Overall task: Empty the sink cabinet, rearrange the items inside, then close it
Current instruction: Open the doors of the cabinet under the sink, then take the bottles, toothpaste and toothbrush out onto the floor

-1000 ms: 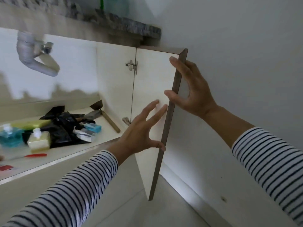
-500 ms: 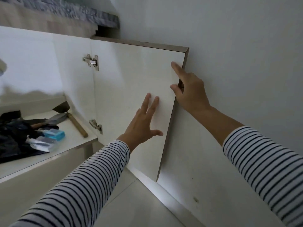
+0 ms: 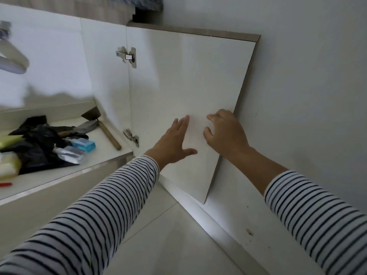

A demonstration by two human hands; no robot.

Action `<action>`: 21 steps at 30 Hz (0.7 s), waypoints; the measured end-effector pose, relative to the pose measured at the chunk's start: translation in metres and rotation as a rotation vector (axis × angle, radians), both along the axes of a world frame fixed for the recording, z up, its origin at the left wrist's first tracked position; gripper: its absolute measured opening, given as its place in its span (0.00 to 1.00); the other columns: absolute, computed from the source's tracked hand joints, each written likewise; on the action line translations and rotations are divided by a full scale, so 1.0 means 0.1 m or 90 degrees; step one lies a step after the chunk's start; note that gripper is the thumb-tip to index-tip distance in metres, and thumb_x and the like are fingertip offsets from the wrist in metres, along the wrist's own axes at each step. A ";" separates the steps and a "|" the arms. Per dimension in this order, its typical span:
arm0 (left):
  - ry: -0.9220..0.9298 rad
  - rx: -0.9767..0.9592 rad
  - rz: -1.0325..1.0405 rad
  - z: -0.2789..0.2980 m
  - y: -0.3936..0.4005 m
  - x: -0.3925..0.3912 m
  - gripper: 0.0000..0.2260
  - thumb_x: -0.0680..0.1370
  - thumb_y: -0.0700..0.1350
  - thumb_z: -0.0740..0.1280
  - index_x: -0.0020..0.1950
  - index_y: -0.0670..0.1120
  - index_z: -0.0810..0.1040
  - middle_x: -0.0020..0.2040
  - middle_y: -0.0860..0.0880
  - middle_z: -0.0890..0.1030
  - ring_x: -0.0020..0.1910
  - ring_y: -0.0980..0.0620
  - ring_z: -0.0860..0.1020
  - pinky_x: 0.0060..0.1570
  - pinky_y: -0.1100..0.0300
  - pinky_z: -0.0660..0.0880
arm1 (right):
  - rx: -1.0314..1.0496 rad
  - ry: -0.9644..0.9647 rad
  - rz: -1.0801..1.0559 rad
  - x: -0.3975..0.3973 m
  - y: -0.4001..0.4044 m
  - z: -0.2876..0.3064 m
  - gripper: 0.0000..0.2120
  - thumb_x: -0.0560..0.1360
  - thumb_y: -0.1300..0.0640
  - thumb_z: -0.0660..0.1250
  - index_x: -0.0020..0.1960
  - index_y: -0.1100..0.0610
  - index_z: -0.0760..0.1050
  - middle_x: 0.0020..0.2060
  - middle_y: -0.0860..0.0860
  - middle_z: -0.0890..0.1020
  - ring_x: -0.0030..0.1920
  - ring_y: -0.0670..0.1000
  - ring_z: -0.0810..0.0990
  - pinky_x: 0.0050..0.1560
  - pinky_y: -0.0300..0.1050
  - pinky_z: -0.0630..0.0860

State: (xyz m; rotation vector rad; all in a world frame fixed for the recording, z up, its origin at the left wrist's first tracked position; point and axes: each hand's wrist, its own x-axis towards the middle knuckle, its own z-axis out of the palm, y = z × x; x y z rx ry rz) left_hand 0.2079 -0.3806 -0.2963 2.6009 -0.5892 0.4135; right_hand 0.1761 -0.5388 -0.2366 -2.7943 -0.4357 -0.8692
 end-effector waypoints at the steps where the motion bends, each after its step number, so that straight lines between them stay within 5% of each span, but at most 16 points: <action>1: 0.020 0.015 0.030 -0.02 0.13 -0.03 0.45 0.73 0.57 0.68 0.76 0.45 0.39 0.78 0.47 0.45 0.76 0.49 0.44 0.72 0.54 0.49 | -0.016 0.036 0.005 0.00 0.07 -0.05 0.21 0.76 0.54 0.61 0.66 0.62 0.70 0.59 0.57 0.75 0.62 0.55 0.70 0.57 0.46 0.70; 9: 0.171 0.118 0.261 -0.03 1.36 -0.58 0.38 0.73 0.58 0.67 0.74 0.40 0.56 0.72 0.42 0.64 0.69 0.44 0.64 0.65 0.52 0.64 | -0.068 0.304 0.046 0.03 0.92 -0.37 0.40 0.73 0.42 0.65 0.74 0.62 0.53 0.75 0.55 0.57 0.76 0.54 0.49 0.72 0.51 0.55; 16: 0.221 0.143 0.450 0.06 2.62 -1.29 0.39 0.72 0.61 0.66 0.73 0.39 0.58 0.69 0.41 0.67 0.67 0.44 0.68 0.64 0.53 0.67 | -0.076 0.358 0.156 -0.19 1.99 -0.50 0.38 0.69 0.40 0.68 0.71 0.59 0.60 0.67 0.56 0.67 0.66 0.54 0.66 0.62 0.47 0.68; 21: 0.243 0.141 0.558 0.16 3.36 -1.93 0.36 0.73 0.59 0.67 0.71 0.39 0.62 0.68 0.41 0.69 0.66 0.43 0.69 0.63 0.53 0.67 | -0.127 0.328 0.267 -0.49 2.80 -0.49 0.36 0.71 0.43 0.67 0.72 0.57 0.60 0.68 0.55 0.68 0.65 0.54 0.68 0.61 0.47 0.68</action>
